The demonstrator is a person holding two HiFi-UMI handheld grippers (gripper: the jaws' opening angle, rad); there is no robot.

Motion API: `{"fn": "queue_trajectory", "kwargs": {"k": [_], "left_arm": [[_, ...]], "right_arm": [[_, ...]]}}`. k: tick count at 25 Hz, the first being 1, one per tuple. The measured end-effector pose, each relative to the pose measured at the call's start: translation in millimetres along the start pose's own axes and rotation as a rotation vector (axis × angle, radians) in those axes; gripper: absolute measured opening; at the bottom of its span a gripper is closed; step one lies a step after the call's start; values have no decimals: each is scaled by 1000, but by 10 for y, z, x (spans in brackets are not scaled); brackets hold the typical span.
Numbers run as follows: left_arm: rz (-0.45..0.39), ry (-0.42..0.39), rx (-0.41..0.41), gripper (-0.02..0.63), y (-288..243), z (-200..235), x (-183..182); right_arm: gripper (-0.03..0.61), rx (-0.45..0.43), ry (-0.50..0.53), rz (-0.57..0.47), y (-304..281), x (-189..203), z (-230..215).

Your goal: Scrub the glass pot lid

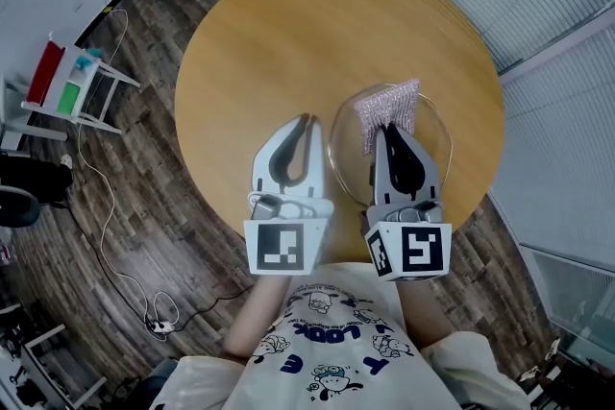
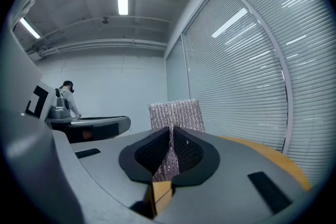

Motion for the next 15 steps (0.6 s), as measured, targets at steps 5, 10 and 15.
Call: {"fn": "queue_trajectory", "kwargs": {"k": [5,10,15], "left_arm": [[1,-1,-4,32,-28,-6,21],[9,-6,-3,32,-25,-5,27],[6,1,-5,32,-28,13,42]], "right_arm": [[41,-13,6,0,-5,11,31],[41,-11,14,5,-2,21,51],[43,-11,18,11,-13,34,64]]}}
Point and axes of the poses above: the fingertips, and each gripper's own axes: y backward along the fingers, z to its left, x out of its underside, the point moved 6 cm from there along y, backward along the fingers, and after that the axes turned 14 degrees about x, right-handed, at the moved point
